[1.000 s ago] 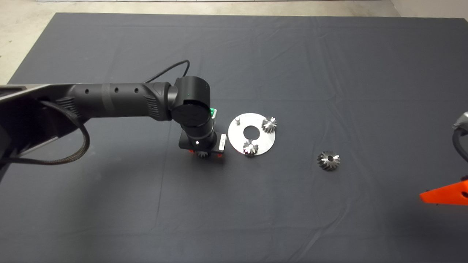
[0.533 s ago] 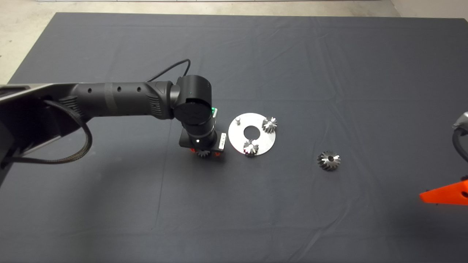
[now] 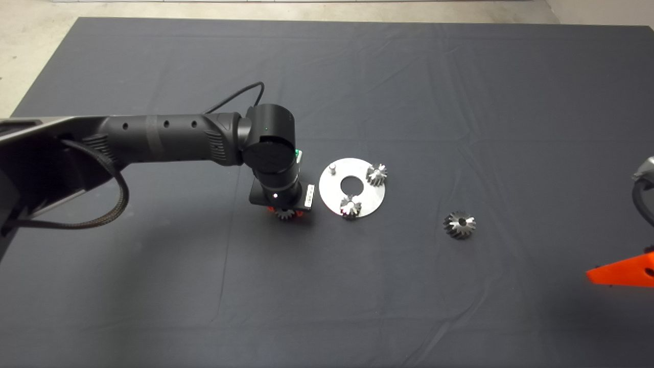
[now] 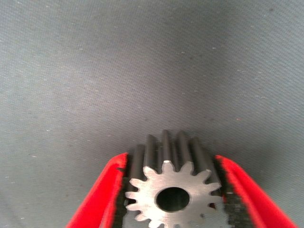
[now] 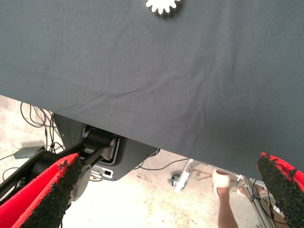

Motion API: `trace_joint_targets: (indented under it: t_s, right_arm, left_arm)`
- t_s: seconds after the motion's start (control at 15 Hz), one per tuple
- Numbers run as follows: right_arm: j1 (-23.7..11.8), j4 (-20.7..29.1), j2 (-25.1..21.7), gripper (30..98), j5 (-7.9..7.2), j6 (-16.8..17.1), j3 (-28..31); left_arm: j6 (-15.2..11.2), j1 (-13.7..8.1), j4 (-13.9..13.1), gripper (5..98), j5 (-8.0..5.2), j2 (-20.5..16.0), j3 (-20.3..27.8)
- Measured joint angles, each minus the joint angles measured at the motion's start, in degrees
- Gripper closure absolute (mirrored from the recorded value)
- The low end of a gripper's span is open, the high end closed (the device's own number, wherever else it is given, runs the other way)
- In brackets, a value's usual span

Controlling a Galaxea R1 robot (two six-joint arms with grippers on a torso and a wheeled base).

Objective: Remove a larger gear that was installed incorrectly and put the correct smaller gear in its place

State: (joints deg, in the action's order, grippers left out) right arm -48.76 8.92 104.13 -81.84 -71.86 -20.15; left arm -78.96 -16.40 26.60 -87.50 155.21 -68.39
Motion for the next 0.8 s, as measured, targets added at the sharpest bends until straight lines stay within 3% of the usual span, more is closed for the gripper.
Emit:
trace_joint_targets:
  t_s: [0.8]
  right_arm:
    - [-0.01,0.03,-0.66,30.8,0.04,0.01,0.0]
  left_arm:
    - [0.25,0.0,-0.01,67.4,0.02,0.22,0.0]
